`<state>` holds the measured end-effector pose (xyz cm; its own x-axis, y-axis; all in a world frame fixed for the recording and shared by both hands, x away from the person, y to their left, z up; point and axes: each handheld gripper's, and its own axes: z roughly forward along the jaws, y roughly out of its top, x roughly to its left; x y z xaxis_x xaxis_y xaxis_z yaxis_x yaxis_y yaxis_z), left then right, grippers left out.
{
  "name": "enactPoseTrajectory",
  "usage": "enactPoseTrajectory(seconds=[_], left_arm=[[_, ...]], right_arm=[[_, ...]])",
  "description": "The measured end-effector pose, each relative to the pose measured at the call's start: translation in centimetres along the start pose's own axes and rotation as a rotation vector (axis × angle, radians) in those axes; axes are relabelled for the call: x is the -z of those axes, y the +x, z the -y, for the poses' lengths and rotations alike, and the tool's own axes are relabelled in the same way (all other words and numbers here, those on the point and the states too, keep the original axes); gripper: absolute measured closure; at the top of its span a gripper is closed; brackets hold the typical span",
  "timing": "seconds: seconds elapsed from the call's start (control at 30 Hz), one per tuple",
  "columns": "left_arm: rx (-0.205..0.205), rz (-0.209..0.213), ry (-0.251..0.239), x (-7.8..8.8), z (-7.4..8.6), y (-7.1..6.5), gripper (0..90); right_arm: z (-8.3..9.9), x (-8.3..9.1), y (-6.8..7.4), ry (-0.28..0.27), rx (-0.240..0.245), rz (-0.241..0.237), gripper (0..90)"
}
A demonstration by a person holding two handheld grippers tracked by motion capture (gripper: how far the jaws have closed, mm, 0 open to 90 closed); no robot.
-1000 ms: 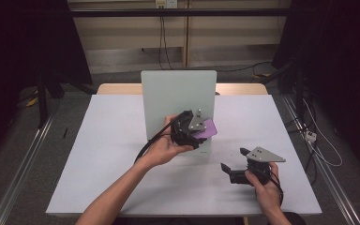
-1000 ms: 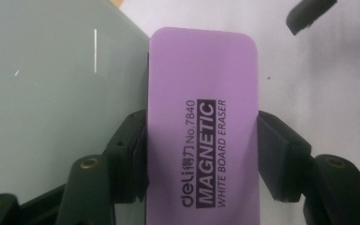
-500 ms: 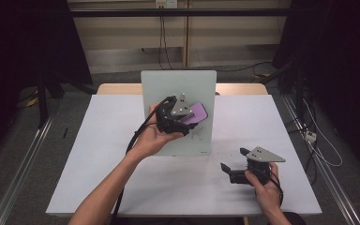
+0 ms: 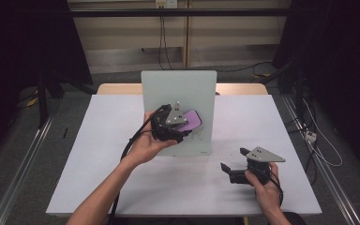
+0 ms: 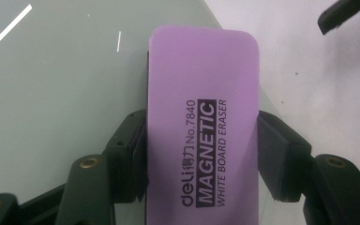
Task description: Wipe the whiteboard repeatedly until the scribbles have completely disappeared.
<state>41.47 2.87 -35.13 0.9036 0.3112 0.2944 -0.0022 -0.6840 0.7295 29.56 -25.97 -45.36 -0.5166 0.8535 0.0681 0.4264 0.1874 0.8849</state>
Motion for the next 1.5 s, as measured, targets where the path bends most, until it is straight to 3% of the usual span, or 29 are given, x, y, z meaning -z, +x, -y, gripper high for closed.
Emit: enactPoseTrajectory(seconds=[0.2,0.7,0.87,1.17,1.33,1.5], left_arm=[[-0.007,0.017,-0.001,-0.8,0.6,-0.8,40.9],[-0.062,0.090,0.089,-3.4,1.4,-3.4,40.9],[-0.059,0.101,0.079,-3.4,1.1,-3.1,40.9],[-0.050,0.087,0.033,-3.2,-1.0,-2.2,40.9],[0.003,0.087,-0.029,-2.5,-2.1,-0.7,40.9],[-0.016,0.069,-0.028,-2.5,-3.0,-0.6,40.9]], right_arm=[[0.0,0.0,0.0,0.001,0.002,-0.001,5.5],[0.0,0.0,0.0,-0.002,0.005,-0.001,5.5],[0.0,0.0,0.0,-0.003,0.006,0.000,5.5],[0.0,0.0,0.0,-0.001,0.006,0.001,5.5],[0.0,0.0,0.0,-0.002,0.005,-0.001,5.5],[0.0,0.1,0.0,-0.001,0.005,0.001,5.5]])
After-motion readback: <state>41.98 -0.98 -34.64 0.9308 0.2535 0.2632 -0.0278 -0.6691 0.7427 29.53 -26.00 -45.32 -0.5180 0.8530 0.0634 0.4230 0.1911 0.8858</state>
